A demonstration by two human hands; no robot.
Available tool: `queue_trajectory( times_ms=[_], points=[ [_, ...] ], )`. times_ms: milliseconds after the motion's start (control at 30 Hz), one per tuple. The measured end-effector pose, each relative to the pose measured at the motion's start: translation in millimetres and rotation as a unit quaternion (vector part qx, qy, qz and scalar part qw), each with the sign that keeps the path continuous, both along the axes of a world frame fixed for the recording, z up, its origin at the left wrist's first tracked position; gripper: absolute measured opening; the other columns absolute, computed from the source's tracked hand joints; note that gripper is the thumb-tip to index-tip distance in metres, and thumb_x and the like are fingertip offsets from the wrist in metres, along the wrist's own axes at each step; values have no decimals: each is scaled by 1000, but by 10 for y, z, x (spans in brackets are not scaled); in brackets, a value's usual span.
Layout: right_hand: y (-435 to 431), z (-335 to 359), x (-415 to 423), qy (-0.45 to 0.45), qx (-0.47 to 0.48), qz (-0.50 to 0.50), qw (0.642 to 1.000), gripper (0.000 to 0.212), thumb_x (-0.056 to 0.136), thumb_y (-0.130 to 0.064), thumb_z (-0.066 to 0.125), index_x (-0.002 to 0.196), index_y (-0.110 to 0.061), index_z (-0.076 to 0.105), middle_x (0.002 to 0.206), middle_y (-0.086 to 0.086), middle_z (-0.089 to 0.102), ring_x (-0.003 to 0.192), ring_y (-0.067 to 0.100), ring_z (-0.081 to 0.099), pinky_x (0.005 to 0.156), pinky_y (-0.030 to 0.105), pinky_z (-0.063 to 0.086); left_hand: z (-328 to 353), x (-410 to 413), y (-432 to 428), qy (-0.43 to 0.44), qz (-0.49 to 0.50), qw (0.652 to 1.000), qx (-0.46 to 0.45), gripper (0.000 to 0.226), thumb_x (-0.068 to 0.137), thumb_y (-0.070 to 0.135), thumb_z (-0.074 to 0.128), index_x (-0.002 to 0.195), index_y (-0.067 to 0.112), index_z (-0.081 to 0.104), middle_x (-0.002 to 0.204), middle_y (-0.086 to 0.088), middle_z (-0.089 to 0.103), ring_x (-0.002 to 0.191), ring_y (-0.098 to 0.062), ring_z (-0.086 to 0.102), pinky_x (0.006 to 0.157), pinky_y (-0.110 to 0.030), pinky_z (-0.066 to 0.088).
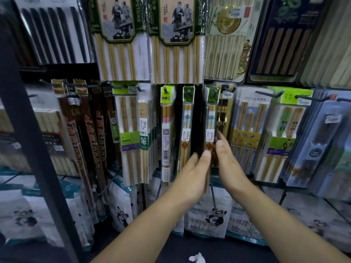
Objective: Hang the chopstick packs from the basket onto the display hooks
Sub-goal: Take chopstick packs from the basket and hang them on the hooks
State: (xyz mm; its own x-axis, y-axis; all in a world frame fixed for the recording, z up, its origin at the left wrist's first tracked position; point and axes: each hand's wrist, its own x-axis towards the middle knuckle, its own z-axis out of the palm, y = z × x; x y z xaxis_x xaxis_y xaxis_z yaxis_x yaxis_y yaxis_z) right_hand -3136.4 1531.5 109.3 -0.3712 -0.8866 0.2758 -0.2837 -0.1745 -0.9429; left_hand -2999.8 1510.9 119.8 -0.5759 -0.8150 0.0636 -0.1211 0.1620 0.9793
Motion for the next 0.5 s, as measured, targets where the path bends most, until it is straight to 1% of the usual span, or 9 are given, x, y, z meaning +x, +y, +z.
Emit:
queue_trajectory(
  times_ms=[67,133,167,233,300,333,400,433,500],
  points=[
    [97,-27,1,40,-3,-48,998,77,91,-74,28,159,-42,17,161,-18,26,140,0,27,110,28,24,-72,229,39,-71,-28,997,-17,61,100,70,37,150,37,47,134,25,53,126,1,52,104,-21,35],
    [198,-31,45,85,-48,-110,989,62,97,-62,38,153,-34,33,149,-17,40,130,-2,41,104,26,34,-101,432,37,-133,-36,990,-40,36,102,63,43,116,40,66,113,25,66,105,1,63,102,-31,49],
    [243,-15,85,109,-82,-141,981,50,100,-53,44,145,-32,41,140,-16,46,120,-6,47,99,22,40,-94,510,23,-134,-23,989,-61,31,103,59,46,101,37,68,101,17,73,97,-3,68,99,-38,54],
    [309,17,196,154,-132,-176,963,25,101,-36,50,126,-35,49,119,-16,51,107,-6,53,87,14,45,-45,625,-51,-101,53,983,-142,32,103,54,48,88,32,67,86,10,74,79,-4,69,81,-42,60],
    [341,56,347,176,-146,-153,961,20,101,-33,51,119,-40,51,114,-17,55,105,-3,55,82,11,45,80,684,-132,-57,149,958,-236,26,102,52,47,90,35,61,83,15,69,78,3,63,67,-28,52],
    [338,75,419,182,-141,-133,964,24,100,-36,50,124,-40,52,118,-18,57,108,-4,55,85,12,45,160,685,-163,-30,178,950,-255,21,103,49,48,94,35,60,83,16,67,82,8,61,67,-20,48],
    [299,112,541,190,-116,-87,971,44,98,-46,43,142,-38,47,139,-19,53,126,-8,48,102,17,40,278,613,-236,8,177,953,-245,16,105,45,50,110,33,61,95,22,66,91,17,58,73,-7,45],
    [266,130,589,183,-95,-59,977,54,98,-52,40,150,-40,37,150,-21,44,137,-9,39,110,20,34,301,558,-273,21,160,960,-230,22,105,44,50,121,31,60,105,23,65,97,19,58,80,-6,44],
    [190,159,664,141,-55,-2,988,67,97,-69,30,158,-45,16,160,-30,20,147,-10,19,117,23,21,325,428,-332,15,127,972,-197,42,107,46,47,142,25,54,130,15,64,119,6,58,103,-22,45]
  ],
)
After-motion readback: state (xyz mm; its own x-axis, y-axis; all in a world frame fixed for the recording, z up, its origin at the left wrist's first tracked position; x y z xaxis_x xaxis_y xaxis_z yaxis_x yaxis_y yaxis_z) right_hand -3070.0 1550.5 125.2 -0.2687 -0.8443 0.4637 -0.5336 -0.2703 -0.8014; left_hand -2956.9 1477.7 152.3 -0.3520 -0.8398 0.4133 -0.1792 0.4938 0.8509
